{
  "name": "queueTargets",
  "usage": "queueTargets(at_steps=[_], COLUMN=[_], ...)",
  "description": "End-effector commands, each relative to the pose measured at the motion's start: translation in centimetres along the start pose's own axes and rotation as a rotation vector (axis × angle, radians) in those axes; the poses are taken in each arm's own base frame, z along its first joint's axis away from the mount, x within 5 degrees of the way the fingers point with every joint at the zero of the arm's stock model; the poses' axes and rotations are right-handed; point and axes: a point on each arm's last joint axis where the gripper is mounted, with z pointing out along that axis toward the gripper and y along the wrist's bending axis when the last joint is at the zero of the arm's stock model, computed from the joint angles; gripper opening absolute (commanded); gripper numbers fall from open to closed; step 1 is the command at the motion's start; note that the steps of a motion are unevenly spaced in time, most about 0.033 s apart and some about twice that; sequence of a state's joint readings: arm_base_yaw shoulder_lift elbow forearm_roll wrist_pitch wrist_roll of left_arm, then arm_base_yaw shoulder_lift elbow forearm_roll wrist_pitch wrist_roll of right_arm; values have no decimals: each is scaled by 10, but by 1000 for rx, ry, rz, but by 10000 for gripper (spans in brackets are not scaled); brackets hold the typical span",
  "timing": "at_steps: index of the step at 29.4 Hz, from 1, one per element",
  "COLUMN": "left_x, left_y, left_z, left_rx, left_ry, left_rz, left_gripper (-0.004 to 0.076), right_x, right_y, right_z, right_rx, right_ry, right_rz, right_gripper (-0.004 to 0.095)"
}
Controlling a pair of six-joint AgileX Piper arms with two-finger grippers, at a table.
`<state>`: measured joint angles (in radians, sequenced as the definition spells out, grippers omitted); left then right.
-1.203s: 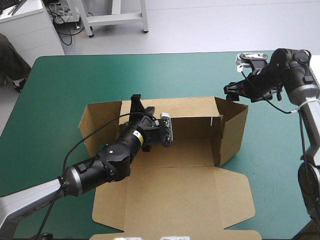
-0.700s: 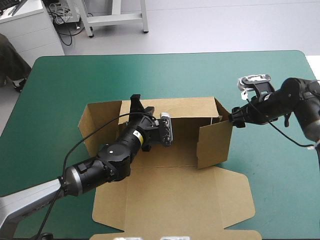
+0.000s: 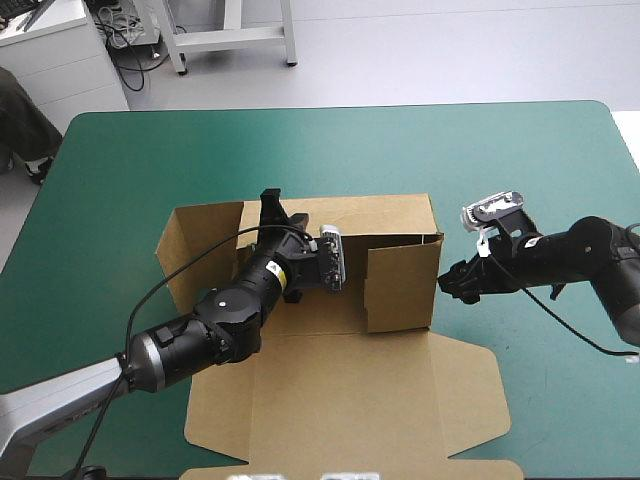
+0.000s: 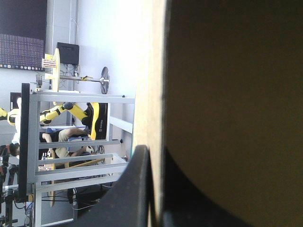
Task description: Fold the box
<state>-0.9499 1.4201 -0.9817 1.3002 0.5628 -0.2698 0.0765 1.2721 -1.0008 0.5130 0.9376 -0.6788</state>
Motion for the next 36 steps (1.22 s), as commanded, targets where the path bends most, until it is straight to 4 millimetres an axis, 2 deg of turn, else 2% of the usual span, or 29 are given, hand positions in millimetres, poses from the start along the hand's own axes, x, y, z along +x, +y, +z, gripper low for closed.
queueTargets(at_steps=[1, 10, 19, 27, 30, 32, 36], left_x=[5, 5, 4, 1, -5, -11, -17], left_y=[6, 6, 6, 5, 2, 0, -3], left_z=[-6, -6, -6, -6, -7, -10, -13], left_rx=[-14, -21, -17, -6, 9, 17, 20], left_ry=[51, 47, 40, 5, -41, -64, -92], left_rz=[-96, -92, -95, -96, -91, -80, -60], left_gripper=[-32, -32, -32, -32, -32, -32, -32], right_x=[-7, -16, -29, -33, -33, -33, -33], right_y=[9, 17, 37, 43, 40, 39, 38], right_z=[-13, -14, -6, -1, 1, 3, 7], right_rx=[-48, -129, -110, -72, -58, -51, -55], right_ry=[-63, -163, -236, -254, -249, -239, -228], right_rz=[-9, -42, -144, -183, -184, -187, -184], right_gripper=[734, 734, 731, 638, 590, 524, 310])
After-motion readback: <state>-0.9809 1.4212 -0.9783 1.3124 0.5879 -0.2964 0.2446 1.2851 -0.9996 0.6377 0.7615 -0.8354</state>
